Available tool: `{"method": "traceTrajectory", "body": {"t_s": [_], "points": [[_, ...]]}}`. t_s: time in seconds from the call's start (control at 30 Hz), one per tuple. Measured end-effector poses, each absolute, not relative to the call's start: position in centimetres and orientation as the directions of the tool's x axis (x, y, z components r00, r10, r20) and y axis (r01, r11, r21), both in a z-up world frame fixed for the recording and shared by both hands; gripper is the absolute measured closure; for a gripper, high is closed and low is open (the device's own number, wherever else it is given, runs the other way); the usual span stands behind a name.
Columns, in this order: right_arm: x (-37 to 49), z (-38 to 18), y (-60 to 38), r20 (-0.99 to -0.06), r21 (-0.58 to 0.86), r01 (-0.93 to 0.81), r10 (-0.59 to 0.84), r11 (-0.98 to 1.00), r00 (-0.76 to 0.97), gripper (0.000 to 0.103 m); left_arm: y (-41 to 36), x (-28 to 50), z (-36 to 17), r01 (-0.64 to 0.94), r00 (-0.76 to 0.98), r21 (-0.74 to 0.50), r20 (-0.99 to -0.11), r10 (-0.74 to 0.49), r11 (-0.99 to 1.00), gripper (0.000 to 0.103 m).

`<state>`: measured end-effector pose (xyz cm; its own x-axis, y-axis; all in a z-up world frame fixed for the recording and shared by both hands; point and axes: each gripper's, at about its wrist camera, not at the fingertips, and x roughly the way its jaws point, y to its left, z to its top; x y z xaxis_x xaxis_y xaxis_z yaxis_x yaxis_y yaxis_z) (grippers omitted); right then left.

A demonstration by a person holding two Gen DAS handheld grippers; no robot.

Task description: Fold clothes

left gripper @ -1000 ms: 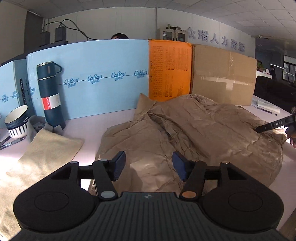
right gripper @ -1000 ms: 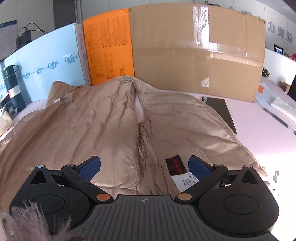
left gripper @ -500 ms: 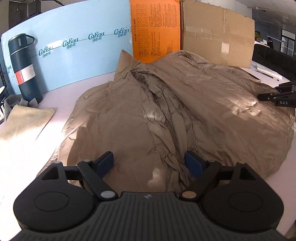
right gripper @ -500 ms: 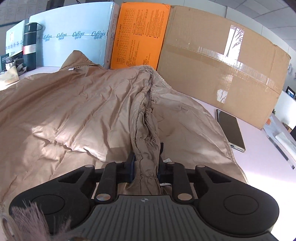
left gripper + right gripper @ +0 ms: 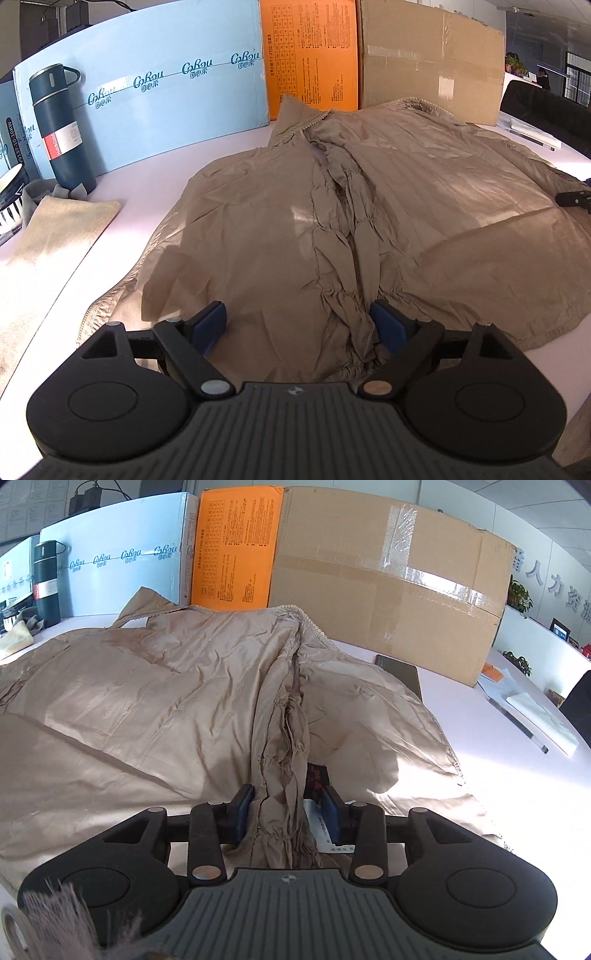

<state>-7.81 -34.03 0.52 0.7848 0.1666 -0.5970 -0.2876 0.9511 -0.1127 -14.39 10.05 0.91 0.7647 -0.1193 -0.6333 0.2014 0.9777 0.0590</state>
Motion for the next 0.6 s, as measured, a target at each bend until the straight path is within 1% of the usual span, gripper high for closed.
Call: {"method": "traceTrajectory", "body": {"t_s": [0.07, 0.1, 0.13, 0.17, 0.2, 0.27, 0.37, 0.4, 0.47, 0.53, 0.6], "points": [[-7.5, 0.4, -34.0, -0.596, -0.111, -0.278, 0.16, 0.954, 0.787, 0.054, 10.1, -14.8, 0.9, 0.207, 0.76, 0.052, -0.638, -0.127, 0.977, 0.019], [-7.3, 0.3, -33.8, -0.595, -0.115, -0.275, 0.156, 0.954, 0.789, 0.052, 10.2, -15.0, 0.9, 0.213, 0.757, 0.046, -0.639, -0.135, 0.976, 0.019], [-7.1, 0.3, -33.6, -0.594, -0.125, -0.273, 0.148, 0.954, 0.791, 0.048, 10.2, -15.2, 0.9, 0.218, 0.755, 0.041, -0.641, -0.142, 0.975, 0.019], [-6.9, 0.2, -33.4, -0.592, -0.136, -0.27, 0.14, 0.953, 0.793, 0.041, 10.3, -15.4, 0.9, 0.227, 0.751, 0.036, -0.642, -0.151, 0.973, 0.019], [-6.7, 0.2, -33.4, -0.59, -0.153, -0.266, 0.127, 0.952, 0.797, 0.036, 10.6, -15.6, 1.1, 0.23, 0.749, 0.018, -0.642, -0.165, 0.973, 0.02], [-6.3, 0.1, -33.6, -0.587, -0.184, -0.254, 0.101, 0.95, 0.803, 0.018, 11.3, -16.0, 1.5, 0.231, 0.744, -0.031, -0.638, -0.197, 0.972, 0.02], [-5.5, 0.3, -33.7, -0.591, -0.2, -0.218, 0.06, 0.955, 0.804, 0.017, 13.6, -16.8, 2.4, 0.195, 0.759, -0.136, -0.606, -0.237, 0.971, 0.02], [-5.6, 0.5, -33.5, -0.582, -0.224, -0.2, 0.034, 0.954, 0.813, 0.017, 14.3, -17.0, 2.7, 0.172, 0.772, -0.15, -0.593, -0.228, 0.974, 0.02], [-6.0, 1.2, -32.9, -0.552, -0.273, -0.163, -0.015, 0.948, 0.834, 0.017, 15.8, -17.1, 3.2, 0.109, 0.799, -0.159, -0.573, -0.182, 0.981, 0.02], [-6.9, 2.7, -32.4, -0.499, -0.283, -0.125, -0.035, 0.951, 0.866, 0.017, 17.3, -16.8, 3.6, 0.03, 0.816, -0.164, -0.565, -0.119, 0.986, 0.019], [-7.7, 4.3, -31.6, -0.435, -0.275, -0.101, -0.03, 0.956, 0.9, 0.017, 18.1, -15.7, 3.5, -0.022, 0.807, -0.158, -0.586, -0.076, 0.987, 0.019]]}}
